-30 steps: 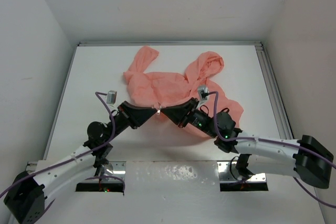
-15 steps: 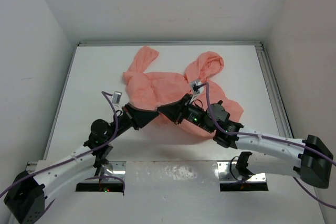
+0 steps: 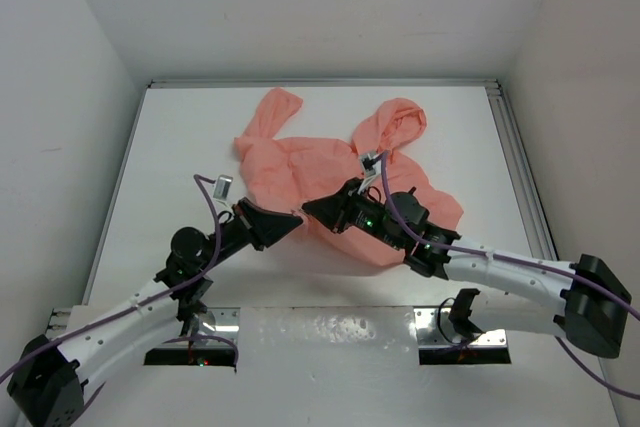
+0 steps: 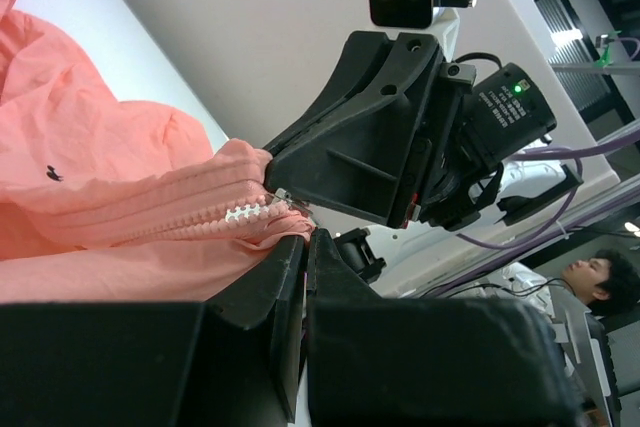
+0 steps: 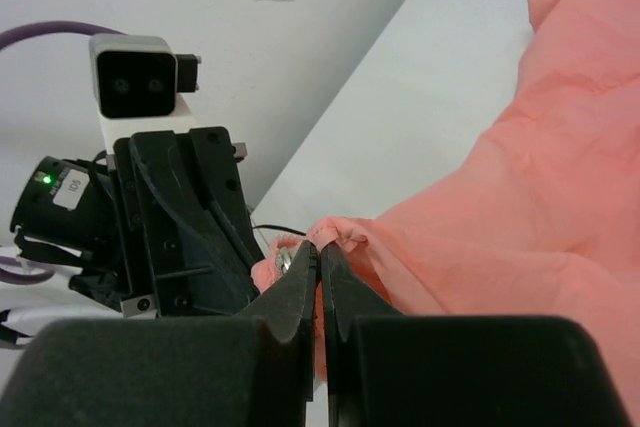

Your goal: Zip up the jacket

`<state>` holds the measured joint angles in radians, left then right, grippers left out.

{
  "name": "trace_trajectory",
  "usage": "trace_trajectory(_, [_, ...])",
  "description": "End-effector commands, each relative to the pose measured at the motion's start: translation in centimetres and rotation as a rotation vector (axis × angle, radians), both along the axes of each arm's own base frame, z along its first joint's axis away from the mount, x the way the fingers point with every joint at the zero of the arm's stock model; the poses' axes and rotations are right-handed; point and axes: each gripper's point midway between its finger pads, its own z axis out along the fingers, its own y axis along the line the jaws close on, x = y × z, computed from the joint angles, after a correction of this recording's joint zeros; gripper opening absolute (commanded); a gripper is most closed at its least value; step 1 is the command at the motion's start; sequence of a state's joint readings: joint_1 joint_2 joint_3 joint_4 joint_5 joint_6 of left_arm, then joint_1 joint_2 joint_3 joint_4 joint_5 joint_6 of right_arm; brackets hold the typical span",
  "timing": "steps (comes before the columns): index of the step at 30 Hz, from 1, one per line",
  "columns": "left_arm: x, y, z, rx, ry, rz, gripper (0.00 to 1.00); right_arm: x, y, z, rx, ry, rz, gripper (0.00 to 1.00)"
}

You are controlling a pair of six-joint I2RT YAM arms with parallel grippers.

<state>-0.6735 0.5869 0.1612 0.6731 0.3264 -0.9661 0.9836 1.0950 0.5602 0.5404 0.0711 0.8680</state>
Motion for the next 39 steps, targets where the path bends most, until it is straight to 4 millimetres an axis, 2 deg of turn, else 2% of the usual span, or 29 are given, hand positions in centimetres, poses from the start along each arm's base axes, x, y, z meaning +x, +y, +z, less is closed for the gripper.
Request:
trace_trajectory(1, [-2.0,-0.5,3.0,-0.050,-0.100,-0.093,0.00,1.3,-0.1,-0.1,-0.043,0.009,-0.050,0.00])
trace_trajectory(4, [-1.7,-0.4,2.5,-0.032,-0.092,-0.075,0.00,0.8,0.5,1.1,-0.026,-0.005,-0.009,0.00])
trace_trajectory(9, [-1.0,-0.7,0.1,0.020,-0.035,-0.058,0.00,-0.1,-0.2,3.0,-0.003,-0.014,0.014,0.00])
trace_trajectory(11, [-0.8,-0.9,-0.5,0.035,-0.017,-0.061,0.00,-0.6,0.2,3.3,-0.004,-0.007,0.045,0.00])
trace_trajectory(12, [-0.7,-1.1,-1.3,0.049,-0.001,-0.063,0.00,-0.4,0.5,2.5,-0.032,0.017,0.046,0.00])
trace_trajectory(13, [-0.7,-1.1,-1.5,0.050,0.005,-0.067,0.00,0.0,0.8,2.9,-0.037,0.021,0.039,0.00])
trace_trajectory(19, [-0.6,-1.2,-2.1,0.077,0.012,-0.062,0.00,2.8,2.7,0.9,-0.123,0.083,-0.006,0.00])
trace_trajectory(22, [-0.6,-1.1,-1.8,0.086,0.007,-0.056,0.00,4.2,2.7,0.1,-0.141,0.108,-0.042,0.00])
trace_trajectory(24, [-0.7,-0.9,-1.3,0.082,-0.011,-0.052,0.00,4.4,2.5,-0.1,-0.130,0.117,-0.049,0.00])
trace_trajectory(25, [-0.7,-0.8,-1.3,0.082,-0.014,-0.045,0.00,4.1,2.1,-1.1,-0.141,0.130,-0.051,0.00])
trace_trajectory(27, [-0.7,-0.7,-1.3,0.084,-0.012,-0.037,0.00,3.9,1.4,-0.9,-0.125,0.127,-0.069,0.00])
trace_trajectory(28, [-0.7,-0.7,-1.3,0.084,-0.012,-0.040,0.00,4.1,0.6,-1.8,-0.145,0.128,-0.103,0.00])
trace_trajectory(31, [-1.0,-1.1,-1.9,0.088,-0.003,-0.071,0.00,4.1,-0.2,-1.9,-0.157,0.123,-0.127,0.00])
trace_trajectory(33, [-1.0,-1.2,-2.5,0.098,0.017,-0.079,0.00,3.3,-0.2,-1.6,-0.160,0.124,-0.090,0.00])
trace_trajectory(34, [-1.1,-1.3,-2.7,0.105,0.024,-0.087,0.00,3.2,-0.3,-1.4,-0.168,0.125,-0.083,0.06])
trace_trajectory(35, [-1.4,-1.4,-2.8,0.115,0.019,-0.107,0.00,2.8,-0.4,-1.7,-0.183,0.130,-0.067,0.28])
trace_trajectory(37, [-1.5,-1.5,-3.2,0.130,0.021,-0.113,0.00,1.8,-1.0,-1.6,-0.207,0.139,-0.041,0.49])
trace_trajectory(38, [-1.5,-1.4,-3.3,0.131,0.024,-0.110,0.00,1.0,-1.0,-1.5,-0.209,0.142,-0.005,0.62])
trace_trajectory(39, [-1.5,-1.4,-3.4,0.134,0.027,-0.110,0.00,0.3,-1.8,-1.5,-0.220,0.148,0.002,0.67])
